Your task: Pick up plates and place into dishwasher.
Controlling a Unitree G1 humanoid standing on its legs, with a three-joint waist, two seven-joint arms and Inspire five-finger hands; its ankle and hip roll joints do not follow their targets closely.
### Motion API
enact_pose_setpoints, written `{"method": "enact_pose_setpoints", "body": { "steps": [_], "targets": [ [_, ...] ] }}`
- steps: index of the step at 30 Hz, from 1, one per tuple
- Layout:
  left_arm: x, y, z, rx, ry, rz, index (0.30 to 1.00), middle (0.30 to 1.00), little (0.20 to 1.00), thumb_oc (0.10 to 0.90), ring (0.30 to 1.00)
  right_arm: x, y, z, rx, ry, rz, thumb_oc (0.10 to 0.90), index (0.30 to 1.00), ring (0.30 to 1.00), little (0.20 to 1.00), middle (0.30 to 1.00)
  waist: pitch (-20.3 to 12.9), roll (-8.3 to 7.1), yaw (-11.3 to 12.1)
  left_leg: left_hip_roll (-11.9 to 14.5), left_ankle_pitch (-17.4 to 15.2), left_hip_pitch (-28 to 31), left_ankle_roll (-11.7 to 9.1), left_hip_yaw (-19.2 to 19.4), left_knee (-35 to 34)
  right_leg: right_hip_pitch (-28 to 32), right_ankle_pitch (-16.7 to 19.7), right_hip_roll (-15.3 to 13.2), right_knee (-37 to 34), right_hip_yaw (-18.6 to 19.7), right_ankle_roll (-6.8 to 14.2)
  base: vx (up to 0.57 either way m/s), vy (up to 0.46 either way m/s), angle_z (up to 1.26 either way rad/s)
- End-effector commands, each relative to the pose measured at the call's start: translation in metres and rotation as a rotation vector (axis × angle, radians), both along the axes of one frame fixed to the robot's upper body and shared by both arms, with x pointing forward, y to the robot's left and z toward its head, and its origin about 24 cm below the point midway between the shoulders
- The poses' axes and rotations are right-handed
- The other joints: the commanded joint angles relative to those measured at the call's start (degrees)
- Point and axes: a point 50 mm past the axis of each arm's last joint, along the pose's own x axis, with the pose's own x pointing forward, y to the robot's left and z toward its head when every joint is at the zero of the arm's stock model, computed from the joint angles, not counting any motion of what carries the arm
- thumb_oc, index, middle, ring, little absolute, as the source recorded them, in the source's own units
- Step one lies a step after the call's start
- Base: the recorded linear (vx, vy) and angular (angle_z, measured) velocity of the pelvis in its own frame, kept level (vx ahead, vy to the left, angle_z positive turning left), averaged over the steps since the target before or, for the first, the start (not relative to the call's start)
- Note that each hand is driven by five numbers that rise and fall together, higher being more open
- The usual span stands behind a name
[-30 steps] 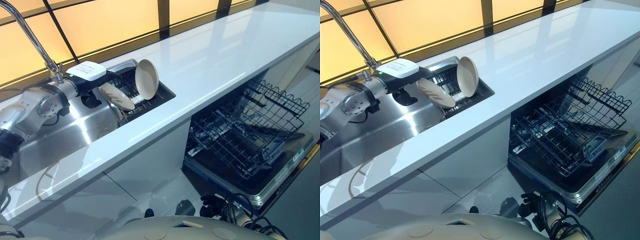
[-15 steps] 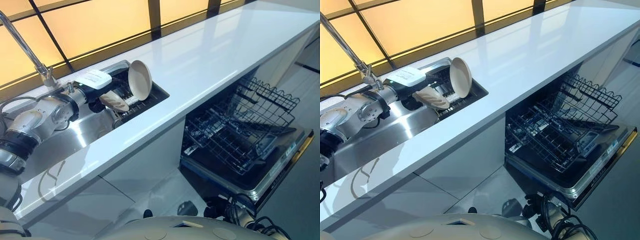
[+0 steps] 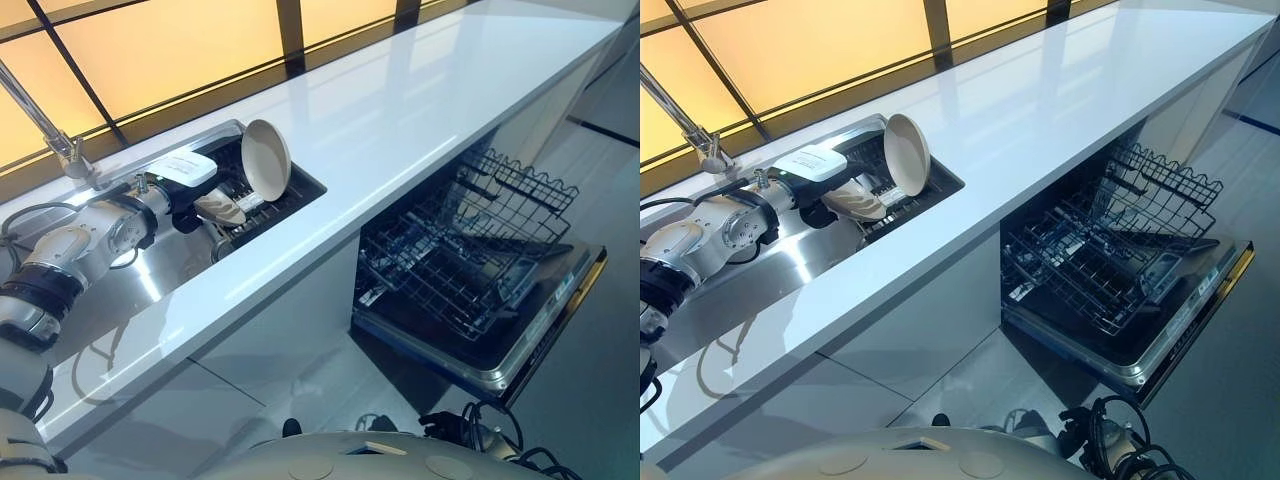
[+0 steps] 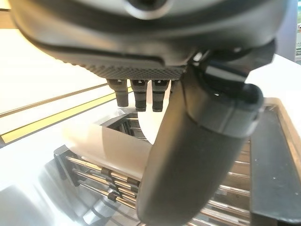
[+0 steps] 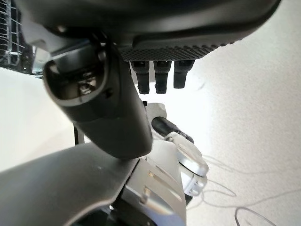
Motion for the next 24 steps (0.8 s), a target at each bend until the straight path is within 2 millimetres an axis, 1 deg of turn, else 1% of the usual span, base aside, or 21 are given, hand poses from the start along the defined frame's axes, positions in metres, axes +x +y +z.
{"method": "enact_pose_setpoints", "body": {
  "steps": [1,2,4,10,12,13,14,15,16,20,24],
  "targets": [
    [0.023,0.024,0.091,0.012,-0.337,0.139,0.900,0.900,0.900,0.800,0.900,0.015,-0.003,0.007,0.002,-0.047,0.062,0.800,0.900,0.900,0.900,0.900,0.9,0.44,0.1,-4.4,-8.8,4.5,2.9,3.7,0.4,-5.3,3.1,2.0,3.3,2.4,2.6,0.04,0.005,-0.07],
    [0.024,0.025,0.091,0.019,-0.339,0.150,0.900,0.900,0.900,0.800,0.900,0.015,-0.003,0.007,0.002,-0.047,0.061,0.800,0.900,0.900,0.900,0.900,0.9,0.44,0.1,-4.4,-8.8,4.5,2.9,3.7,0.4,-5.3,3.1,2.0,3.3,2.5,2.6,0.04,0.008,-0.06],
    [0.024,0.034,0.090,0.041,-0.338,0.194,0.900,0.900,0.900,0.800,0.900,0.014,-0.003,0.007,0.001,-0.047,0.055,0.800,0.900,0.900,0.900,0.900,0.9,0.46,-0.1,-4.5,-8.8,4.5,2.9,3.8,0.4,-5.4,3.2,1.9,3.3,2.6,2.6,0.04,0.010,-0.03],
    [0.024,0.049,0.087,0.073,-0.338,0.283,0.900,0.900,0.900,0.800,0.900,0.013,-0.003,0.006,-0.006,-0.044,0.044,0.800,0.900,0.900,0.900,0.900,1.0,0.59,-0.3,-4.6,-8.8,4.4,3.1,3.7,0.4,-5.7,3.3,1.9,3.5,3.2,2.6,0.02,0.008,-0.01],
    [0.025,0.055,0.085,0.100,-0.336,0.322,0.820,0.820,0.807,0.707,0.820,0.012,-0.004,0.006,-0.010,-0.044,0.045,0.800,0.900,0.900,0.900,0.900,1.0,0.64,-0.4,-4.7,-8.7,4.4,3.2,3.7,0.4,-5.8,3.2,2.0,3.6,3.5,2.6,0.04,0.022,-0.02],
    [0.025,0.058,0.083,0.117,-0.333,0.342,0.731,0.731,0.702,0.602,0.731,0.012,-0.004,0.006,-0.011,-0.043,0.046,0.800,0.900,0.900,0.900,0.900,1.0,0.64,-0.5,-4.7,-8.7,4.4,3.2,3.6,0.4,-5.8,3.3,2.0,3.6,3.6,2.7,0.04,0.014,-0.03],
    [0.025,0.060,0.082,0.129,-0.328,0.357,0.498,0.498,0.431,0.331,0.498,0.012,-0.004,0.006,-0.012,-0.043,0.046,0.800,0.900,0.900,0.900,0.900,1.0,0.64,-0.5,-4.7,-8.8,4.4,3.2,3.6,0.4,-5.8,3.3,2.0,3.6,3.6,2.7,0.04,0.010,-0.03],
    [0.025,0.062,0.082,0.145,-0.329,0.372,0.356,0.356,0.266,0.166,0.356,0.012,-0.005,0.005,-0.013,-0.042,0.045,0.800,0.900,0.900,0.900,0.900,0.9,0.65,-0.5,-4.8,-8.8,4.4,3.2,3.6,0.4,-5.9,3.3,2.0,3.6,3.7,2.7,0.03,0.007,-0.03],
    [0.025,0.063,0.081,0.151,-0.327,0.388,0.300,0.300,0.200,0.100,0.300,0.012,-0.005,0.005,-0.013,-0.042,0.045,0.800,0.900,0.900,0.900,0.900,0.9,0.65,-0.5,-4.8,-8.8,4.4,3.2,3.5,0.4,-5.9,3.3,2.0,3.5,3.8,2.7,0.03,0.006,-0.04],
    [0.025,0.065,0.078,0.140,-0.340,0.395,0.300,0.300,0.200,0.100,0.300,0.011,-0.005,0.005,-0.015,-0.041,0.041,0.800,0.900,0.900,0.900,0.900,0.9,0.60,-0.5,-4.9,-8.8,4.3,3.3,3.2,0.4,-6.0,3.4,2.0,3.6,4.2,2.7,0.02,0.001,-0.12],
    [0.026,0.062,0.084,0.094,-0.432,0.379,0.300,0.300,0.200,0.100,0.300,0.008,-0.005,0.004,-0.016,-0.037,0.048,0.800,0.900,0.900,0.900,0.900,0.9,0.59,-0.6,-5.0,-8.8,4.2,3.3,3.0,0.4,-6.3,3.4,2.1,3.8,4.6,2.7,0.01,0.000,-0.03]
  ]
}}
